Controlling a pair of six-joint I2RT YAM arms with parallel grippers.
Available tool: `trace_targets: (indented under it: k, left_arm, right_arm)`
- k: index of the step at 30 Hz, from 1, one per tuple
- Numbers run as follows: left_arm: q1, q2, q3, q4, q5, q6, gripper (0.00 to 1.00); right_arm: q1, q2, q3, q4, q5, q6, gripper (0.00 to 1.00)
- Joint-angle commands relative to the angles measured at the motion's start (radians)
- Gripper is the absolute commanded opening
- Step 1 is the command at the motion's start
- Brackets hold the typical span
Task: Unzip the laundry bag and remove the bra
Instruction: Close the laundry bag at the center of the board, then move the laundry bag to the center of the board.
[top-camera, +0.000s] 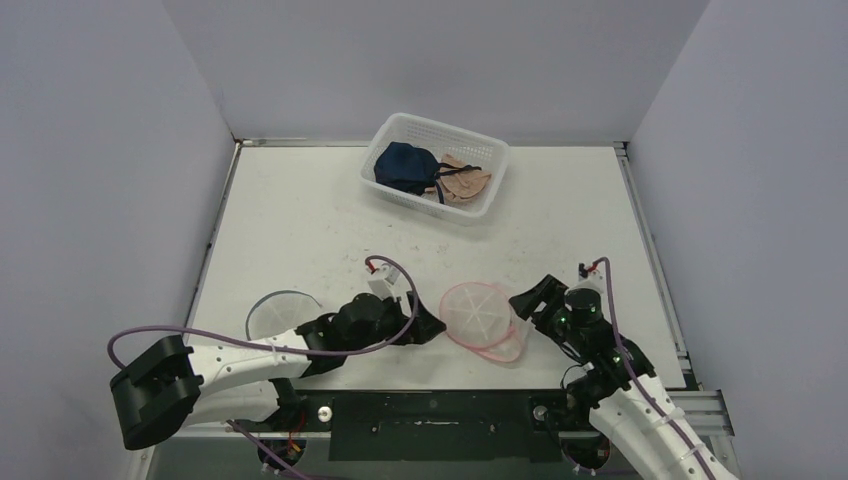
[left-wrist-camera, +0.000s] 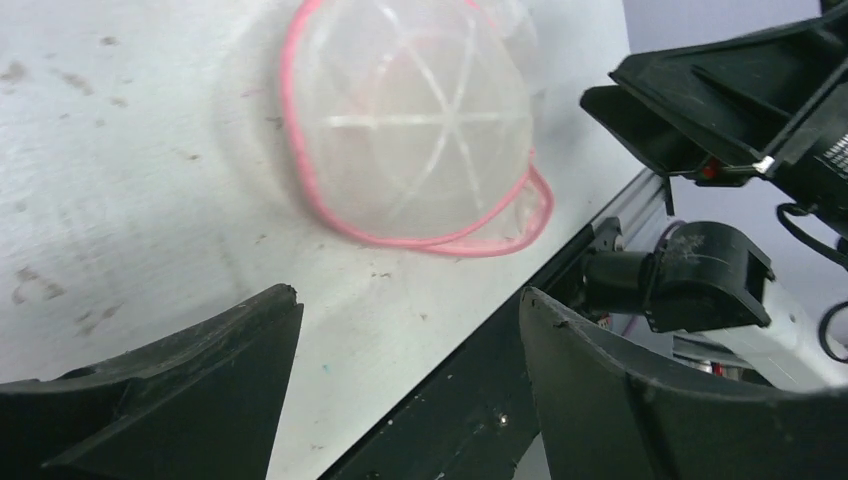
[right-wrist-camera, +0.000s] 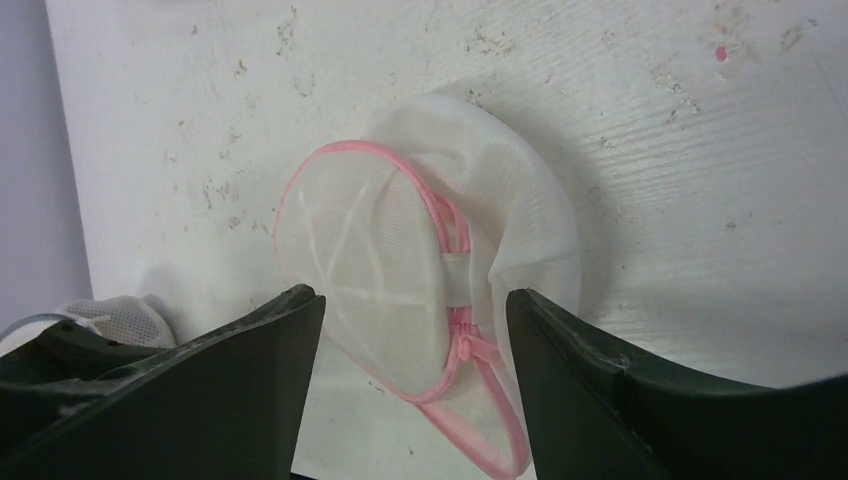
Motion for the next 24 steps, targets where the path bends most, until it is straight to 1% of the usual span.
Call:
trace_targets:
  k: [1,3,5,10,13,14,20,21,23,24]
  left_arm:
    - [0.006,-0.054,-0.048,-0.055,-0.093,-0.071,0.78]
    - [0.006,-0.066,-0.065,-0.054,-0.094,-0.084,0.78]
    - [0.004,-0.074,-0.084,-0.045,-0.092,-0.100,0.77]
    - [0.001,-0.088,-0.117,-0.034,-0.079,-0.127,0.77]
    - [0.000,-0.094,-0.125,-0.032,-0.073,-0.132,0.77]
    - [-0.001,-0.097,-0.127,-0.032,-0.073,-0.134,0.77]
    - [0.000,-0.138,-0.150,-0.046,-0.082,-0.143,0.77]
    - [0.000,-0.152,-0.152,-0.053,-0.087,-0.143,0.77]
    - [0.001,-0.179,-0.153,-0.075,-0.101,-0.143,0.76]
    - [0.003,-0.195,-0.152,-0.088,-0.111,-0.145,0.77]
  right_arm:
    - [0.029,0.150,0.067,0.044,-0.015,-0.135,0.67]
    - [0.072,0.228,0.090,0.060,-0.006,-0.161,0.65]
    - [0.142,0.293,0.118,0.069,0.037,-0.178,0.64]
    - [0.332,0.454,0.176,0.075,0.203,-0.158,0.66]
    - [0.389,0.526,0.184,0.086,0.276,-0.142,0.64]
    - [0.394,0.539,0.181,0.094,0.283,-0.136,0.61]
    - [0.400,0.527,0.164,0.174,0.274,-0.111,0.26]
    - [0.401,0.521,0.161,0.196,0.267,-0.110,0.18]
    - [0.402,0.492,0.146,0.260,0.237,-0.100,0.08]
    - [0.401,0.473,0.134,0.299,0.222,-0.095,0.06]
